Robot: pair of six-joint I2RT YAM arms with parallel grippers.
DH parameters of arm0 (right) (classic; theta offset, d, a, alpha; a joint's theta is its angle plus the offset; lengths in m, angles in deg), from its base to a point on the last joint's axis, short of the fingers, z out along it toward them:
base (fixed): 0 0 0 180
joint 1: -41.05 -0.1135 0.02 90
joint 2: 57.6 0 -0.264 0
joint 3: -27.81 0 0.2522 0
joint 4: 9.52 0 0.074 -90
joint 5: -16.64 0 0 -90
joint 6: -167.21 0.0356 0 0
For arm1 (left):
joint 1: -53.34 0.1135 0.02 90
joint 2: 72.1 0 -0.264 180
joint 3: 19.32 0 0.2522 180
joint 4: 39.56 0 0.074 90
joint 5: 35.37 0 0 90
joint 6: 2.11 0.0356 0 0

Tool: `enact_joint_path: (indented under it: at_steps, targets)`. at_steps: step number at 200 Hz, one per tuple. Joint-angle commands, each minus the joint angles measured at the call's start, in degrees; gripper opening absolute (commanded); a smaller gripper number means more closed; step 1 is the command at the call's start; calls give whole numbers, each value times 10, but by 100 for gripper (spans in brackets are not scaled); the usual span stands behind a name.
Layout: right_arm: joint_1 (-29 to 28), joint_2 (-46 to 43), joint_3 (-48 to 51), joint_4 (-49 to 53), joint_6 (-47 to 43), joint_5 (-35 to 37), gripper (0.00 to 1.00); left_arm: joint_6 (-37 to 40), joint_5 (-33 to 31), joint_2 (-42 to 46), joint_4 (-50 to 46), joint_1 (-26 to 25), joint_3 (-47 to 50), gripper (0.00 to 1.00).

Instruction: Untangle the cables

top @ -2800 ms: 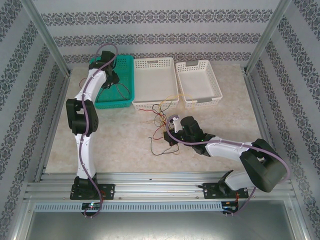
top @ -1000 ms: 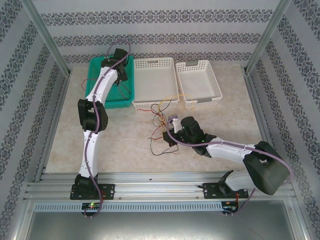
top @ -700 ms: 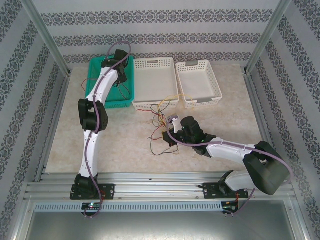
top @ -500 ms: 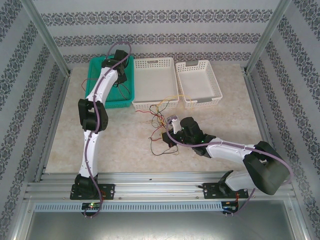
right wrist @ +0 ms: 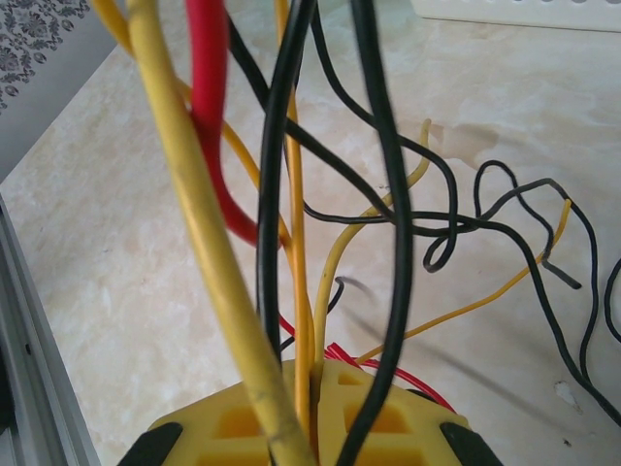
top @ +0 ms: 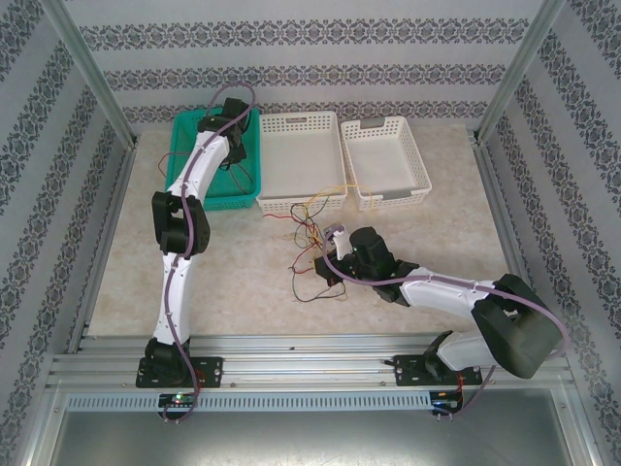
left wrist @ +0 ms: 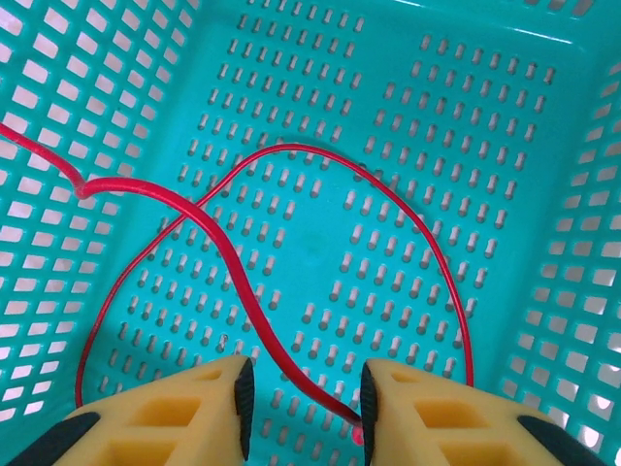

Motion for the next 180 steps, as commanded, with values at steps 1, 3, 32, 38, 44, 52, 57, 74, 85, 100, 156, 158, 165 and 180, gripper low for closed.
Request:
enact_joint_path:
  at_steps: [1, 3, 32, 38, 44, 52, 57, 74, 85, 100, 156, 158, 165, 180]
  targets:
    - [-6, -7, -17, -11, -15, -12, 0, 1, -19, -17, -16, -3, 3, 32]
    - [-7, -7, -17, -11, -16, -12, 0, 1, -19, -17, -16, -3, 3, 31]
    - [-8, -8, -17, -11, -17, -12, 0, 3, -22, -23, -19, -3, 4, 18]
    - [-7, -8, -17, -11, -16, -13, 0, 3, -22, -24, -19, -3, 4, 16]
    - [-7, -9, -17, -11, -16, -13, 0, 3, -22, -24, -20, -3, 5, 15]
    - [-9, -9, -17, -11, -16, -13, 0, 3, -23, -24, -19, -3, 8, 13]
    - [-9, -10, -17, -11, -16, -13, 0, 4, -23, -23, -20, -3, 7, 12]
    - [-8, -11, -16, -11, -16, -13, 0, 4, -22, -23, -22, -3, 9, 8]
    - [-9, -10, -17, -11, -16, -13, 0, 6, -23, -23, -24, -3, 11, 6]
    - [-9, -10, -17, -11, -16, -13, 0, 6, -16, -19, -26, -4, 12, 0]
    - [-11, -7, -19, -12, -16, -13, 0, 9, 43, 45, -11, -26, 32, 0]
    - [-11, -7, -19, -12, -17, -13, 0, 9, 45, 48, -9, -27, 35, 0]
    - [-11, -7, -19, -11, -16, -13, 0, 7, 49, 62, -6, -33, 44, 0]
    - [-12, -7, -19, -11, -16, -13, 0, 3, 64, 92, 4, -41, 70, 0]
